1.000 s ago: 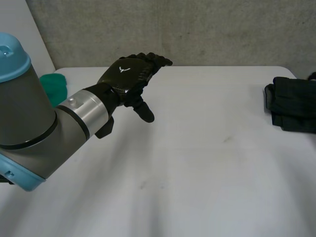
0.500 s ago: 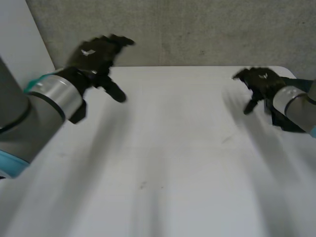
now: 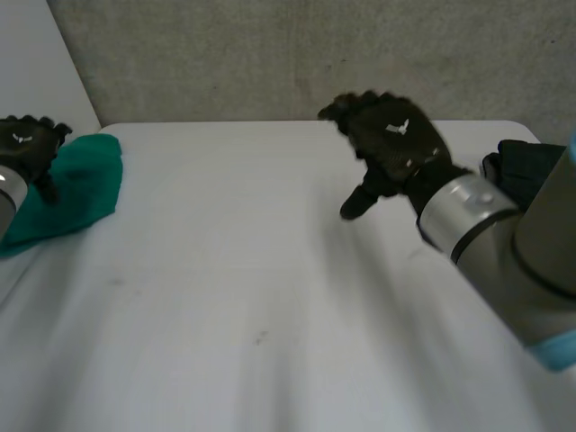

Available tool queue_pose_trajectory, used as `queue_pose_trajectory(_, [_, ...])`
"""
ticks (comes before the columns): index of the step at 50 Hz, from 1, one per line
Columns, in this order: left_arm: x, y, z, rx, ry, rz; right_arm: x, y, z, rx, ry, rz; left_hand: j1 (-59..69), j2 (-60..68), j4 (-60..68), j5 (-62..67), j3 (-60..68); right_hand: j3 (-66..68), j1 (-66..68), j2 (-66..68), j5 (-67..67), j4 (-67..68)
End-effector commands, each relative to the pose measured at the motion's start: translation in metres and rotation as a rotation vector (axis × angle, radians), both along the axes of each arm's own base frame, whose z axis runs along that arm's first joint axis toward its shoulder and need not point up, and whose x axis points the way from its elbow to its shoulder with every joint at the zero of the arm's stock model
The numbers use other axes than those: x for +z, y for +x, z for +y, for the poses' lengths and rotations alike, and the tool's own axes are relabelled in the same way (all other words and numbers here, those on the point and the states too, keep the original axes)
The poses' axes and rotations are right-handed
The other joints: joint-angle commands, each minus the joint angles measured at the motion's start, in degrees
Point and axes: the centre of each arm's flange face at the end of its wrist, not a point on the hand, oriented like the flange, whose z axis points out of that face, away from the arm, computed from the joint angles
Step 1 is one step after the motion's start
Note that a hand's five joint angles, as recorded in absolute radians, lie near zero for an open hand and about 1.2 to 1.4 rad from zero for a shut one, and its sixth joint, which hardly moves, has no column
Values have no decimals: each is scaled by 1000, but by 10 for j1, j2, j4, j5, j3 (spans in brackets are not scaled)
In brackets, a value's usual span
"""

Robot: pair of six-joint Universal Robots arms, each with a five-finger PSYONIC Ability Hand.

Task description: Fold the laundry.

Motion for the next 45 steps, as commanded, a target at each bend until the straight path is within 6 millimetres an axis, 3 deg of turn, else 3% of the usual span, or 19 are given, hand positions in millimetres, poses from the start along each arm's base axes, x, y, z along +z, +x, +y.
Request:
queue_pose_trajectory(1, [-54, 26, -37, 3, -43, -165, -36, 3, 30, 57, 20, 146, -3, -12, -15, -26, -18, -22, -13, -23, -37, -30])
queue_pose_trajectory(9, [-85, 32, -57, -20, -38, -198, -56, -7, 35, 46, 45, 220, 0, -8, -11, -22, -14, -22, -13, -23, -37, -30])
queue_pose_trajectory(14, [-101, 33, -63, -26, 5, -197, -57, -12, 44, 53, 50, 224, 62, 54, 51, 40, 48, -22, -13, -23, -37, -30])
queue_pose_trajectory(16, [-103, 33, -64, -30, 21, -194, -57, -13, 45, 53, 52, 225, 140, 131, 128, 117, 125, -22, -13, -23, -37, -30])
queue_pose_trajectory(20, [-98, 33, -65, -28, 22, -192, -59, -16, 49, 50, 57, 226, 476, 467, 464, 454, 461, -22, -13, -23, -37, -30])
queue_pose_trajectory(21, [-97, 34, -64, -20, 23, -192, -59, -18, 49, 44, 58, 226, 676, 668, 664, 654, 662, -22, -13, -23, -37, -30])
queue_pose_trajectory(24, [-95, 35, -64, 3, 19, -197, -59, -23, 45, 24, 53, 223, 697, 688, 685, 674, 682, -22, -13, -23, -37, -30])
queue_pose_trajectory(27, [-77, 32, -61, 48, -19, -211, -58, -26, 42, 11, 51, 221, 697, 688, 685, 674, 682, -22, -13, -23, -37, -30])
queue_pose_trajectory(31, [-44, 9, -42, 28, -58, -186, -54, -30, 37, -10, 41, 214, 697, 688, 685, 674, 682, -22, -13, -23, -37, -30])
queue_pose_trajectory(32, [-26, -8, -30, -8, -80, -156, -52, -32, 34, -21, 36, 210, 697, 688, 685, 674, 682, -22, -13, -23, -37, -30])
queue_pose_trajectory(35, [3, -31, -9, -56, -116, -76, -47, -35, 29, -39, 23, 203, 697, 688, 685, 674, 682, -22, -13, -23, -37, -30])
queue_pose_trajectory(36, [21, -43, 7, -84, -132, -7, -44, -38, 25, -54, 15, 196, 697, 688, 685, 674, 682, -22, -13, -23, -37, -30])
queue_pose_trajectory(39, [45, -64, 32, -138, -151, 107, -39, -43, 18, -81, 4, 189, 697, 688, 685, 674, 682, -22, -13, -23, -37, -30])
queue_pose_trajectory(40, [56, -81, 52, -193, -147, 178, -36, -46, 13, -99, -5, 183, 697, 688, 685, 674, 682, -22, -13, -23, -37, -30])
queue_pose_trajectory(45, [64, -126, 112, -380, -59, 336, -27, -54, 3, -140, -28, 170, 697, 688, 685, 674, 682, -22, -13, -23, -37, -30])
